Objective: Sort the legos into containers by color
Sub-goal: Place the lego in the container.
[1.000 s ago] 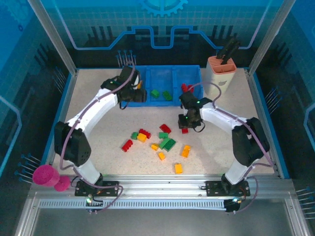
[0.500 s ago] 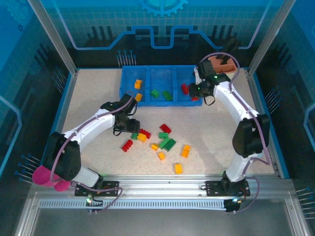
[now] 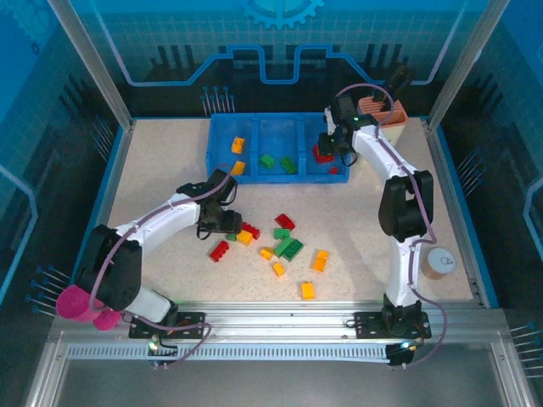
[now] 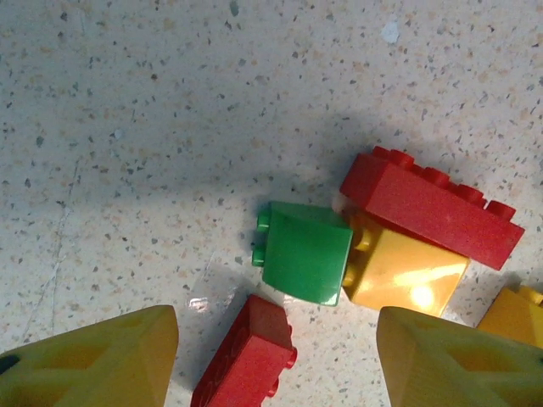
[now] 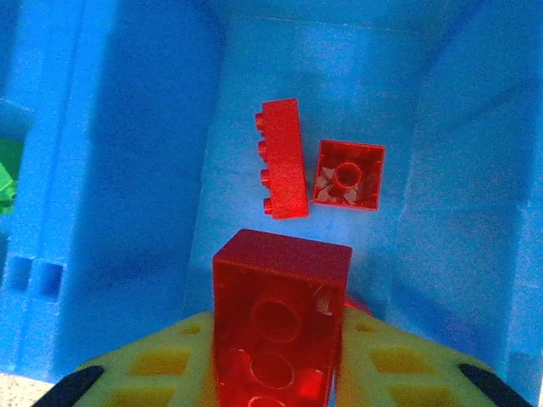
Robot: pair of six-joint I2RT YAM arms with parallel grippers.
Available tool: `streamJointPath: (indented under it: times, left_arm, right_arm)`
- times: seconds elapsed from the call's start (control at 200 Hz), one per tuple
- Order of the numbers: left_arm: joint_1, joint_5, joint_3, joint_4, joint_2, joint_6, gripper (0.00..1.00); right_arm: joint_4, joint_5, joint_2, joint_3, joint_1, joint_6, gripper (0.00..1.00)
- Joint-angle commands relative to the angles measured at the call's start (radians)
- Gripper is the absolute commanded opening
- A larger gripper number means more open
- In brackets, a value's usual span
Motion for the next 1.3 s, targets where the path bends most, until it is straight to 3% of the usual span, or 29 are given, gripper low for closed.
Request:
streamJointPath:
  times: [0.0, 0.57, 1.001, 1.296]
  left_arm:
    - [-0.007, 0.015, -0.018, 0.027, 0.030, -0.016, 0.65]
    - [-0.007, 0.011, -0.013, 0.059, 0.129, -0.013, 0.65]
    - [-0.007, 0.012, 0.004, 0.056, 0.186, -0.008, 0.63]
    - [-0.007, 0.012, -0.005, 0.043, 0.210, -0.015, 0.54]
  right_arm:
    - [-0.013, -0.016, 0.024, 0.032, -0.021, -0.008, 0.33]
    - [-0.023, -0.046, 0.135, 0.081, -0.029, -0.010, 0.41]
    - [-0.032, -0.043, 0.123, 0.104, -0.035, -0.029, 0.53]
    - [-0.045, -0.044, 0.118, 0.134, -0.038, -0.032, 0.56]
